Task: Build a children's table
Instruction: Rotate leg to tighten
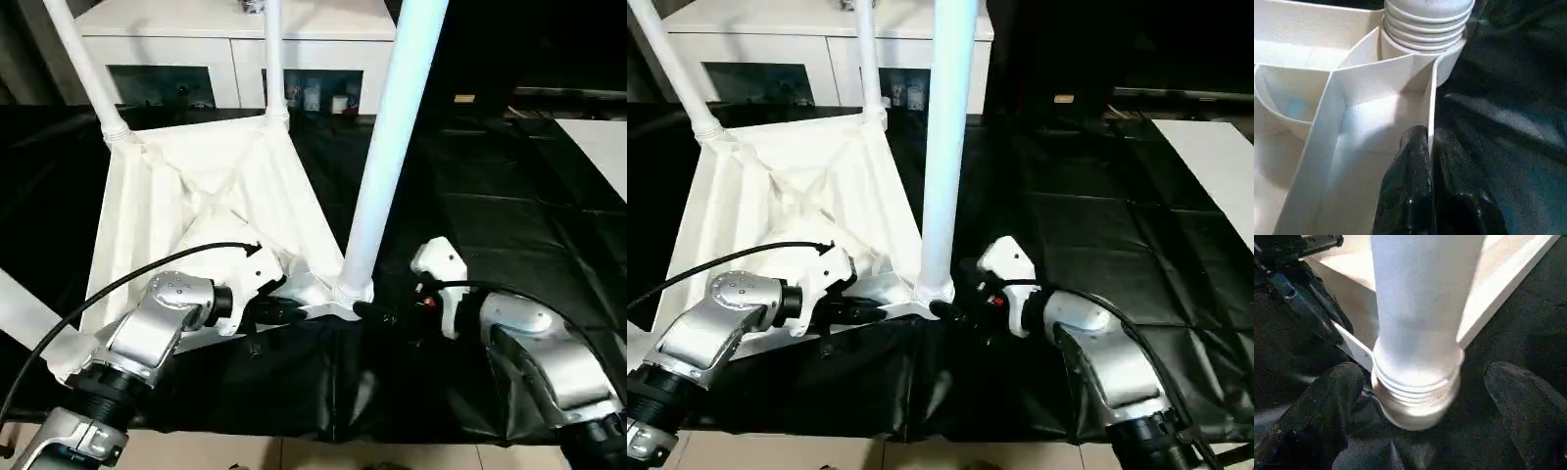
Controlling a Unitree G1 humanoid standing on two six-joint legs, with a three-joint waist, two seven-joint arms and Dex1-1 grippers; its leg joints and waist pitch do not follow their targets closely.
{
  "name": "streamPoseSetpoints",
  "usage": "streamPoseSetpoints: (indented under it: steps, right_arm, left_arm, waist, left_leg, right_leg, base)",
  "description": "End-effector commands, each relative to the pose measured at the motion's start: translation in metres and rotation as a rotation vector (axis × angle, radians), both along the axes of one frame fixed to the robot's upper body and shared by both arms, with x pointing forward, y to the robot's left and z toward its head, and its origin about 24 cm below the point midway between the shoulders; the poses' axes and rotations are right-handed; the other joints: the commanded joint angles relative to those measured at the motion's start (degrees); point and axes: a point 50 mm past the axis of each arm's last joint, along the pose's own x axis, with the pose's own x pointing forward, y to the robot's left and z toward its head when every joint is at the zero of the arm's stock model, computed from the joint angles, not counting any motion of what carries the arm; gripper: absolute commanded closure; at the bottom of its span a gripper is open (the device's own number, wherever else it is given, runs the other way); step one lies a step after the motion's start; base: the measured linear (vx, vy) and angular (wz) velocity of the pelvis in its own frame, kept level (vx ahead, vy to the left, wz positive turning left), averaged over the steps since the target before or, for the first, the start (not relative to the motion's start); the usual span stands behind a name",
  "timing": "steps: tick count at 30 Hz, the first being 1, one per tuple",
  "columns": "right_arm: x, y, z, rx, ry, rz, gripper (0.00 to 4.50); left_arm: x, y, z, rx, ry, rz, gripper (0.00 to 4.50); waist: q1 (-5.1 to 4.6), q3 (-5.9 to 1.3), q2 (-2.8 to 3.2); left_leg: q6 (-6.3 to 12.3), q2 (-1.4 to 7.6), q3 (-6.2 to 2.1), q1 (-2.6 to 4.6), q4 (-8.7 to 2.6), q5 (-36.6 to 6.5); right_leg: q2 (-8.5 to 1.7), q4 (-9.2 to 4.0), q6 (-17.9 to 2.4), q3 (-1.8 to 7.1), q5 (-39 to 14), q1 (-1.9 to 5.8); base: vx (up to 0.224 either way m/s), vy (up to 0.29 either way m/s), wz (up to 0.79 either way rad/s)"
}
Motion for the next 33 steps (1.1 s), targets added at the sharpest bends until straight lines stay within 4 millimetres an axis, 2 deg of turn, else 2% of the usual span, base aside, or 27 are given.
streamPoseSetpoints:
  steps: [1, 5, 6, 7, 10, 24, 33]
  right_arm:
    - [0.004, 0.002, 0.002, -0.005, -0.023, -0.002, 0.02]
    - [0.009, 0.006, 0.001, 0.023, -0.012, -0.006, 0.02]
    - [0.010, 0.007, 0.001, 0.027, -0.014, -0.006, 0.19]
    - [0.011, 0.008, 0.001, 0.032, -0.016, -0.007, 0.19]
    - [0.013, 0.009, 0.001, 0.043, -0.018, -0.007, 0.32]
    - [0.015, 0.008, -0.002, 0.061, -0.013, -0.011, 1.60]
    - [0.017, 0.009, -0.008, 0.080, -0.011, -0.057, 1.81]
  left_arm:
    - [-0.001, -0.006, 0.004, -0.059, -0.024, -0.009, 4.50]
    - [-0.002, -0.005, 0.003, -0.055, -0.018, -0.006, 4.50]
    - [-0.002, -0.005, 0.003, -0.052, -0.019, -0.004, 4.50]
    - [-0.002, -0.005, 0.003, -0.052, -0.020, -0.002, 4.50]
    - [-0.002, -0.004, 0.002, -0.048, -0.020, 0.000, 4.50]
    - [-0.001, -0.002, 0.002, -0.043, -0.018, 0.004, 4.50]
    - [-0.003, -0.004, 0.000, -0.057, -0.021, 0.025, 4.50]
  waist:
    - [-0.30, -3.36, -0.48]
    - [-0.28, -3.48, -0.54]
    - [-0.28, -3.45, -0.49]
    - [-0.29, -3.41, -0.65]
    - [-0.24, -3.40, -0.54]
    - [-0.34, -3.37, -0.51]
    - [-0.74, -3.31, -0.56]
  left_leg:
    - [2.86, 2.36, -0.41, -0.29, -4.81, -7.64]
    - [3.43, 2.34, -0.39, -0.34, -4.71, -5.83]
    - [3.58, 2.35, -0.35, -0.27, -4.71, -6.05]
    - [3.60, 2.35, -0.30, -0.30, -4.71, -6.20]
    - [3.43, 2.35, -0.33, -0.26, -4.77, -6.54]
    - [3.23, 2.36, -0.35, -0.30, -4.83, -7.13]
    - [3.13, 2.34, -0.40, -0.46, -4.90, -7.50]
  right_leg:
    - [-2.71, -3.95, -13.46, 1.76, -12.22, 2.86]
    - [-2.66, -3.60, -14.03, 1.68, -9.29, 2.90]
    - [-2.66, -3.65, -14.26, 1.65, -9.41, 2.84]
    - [-2.64, -3.72, -14.19, 1.67, -9.62, 2.85]
    - [-2.67, -3.74, -13.98, 1.68, -10.40, 2.85]
    - [-2.65, -3.83, -13.79, 1.67, -11.22, 2.86]
    - [-2.71, -3.87, -13.86, 1.65, -11.88, 2.86]
  base:
    - [0.000, 0.000, 0.00]
    - [0.000, 0.000, 0.00]
    - [0.000, 0.000, 0.00]
    - [0.000, 0.000, 0.00]
    - [0.000, 0.000, 0.00]
    - [0.000, 0.000, 0.00]
    - [0.000, 0.000, 0.00]
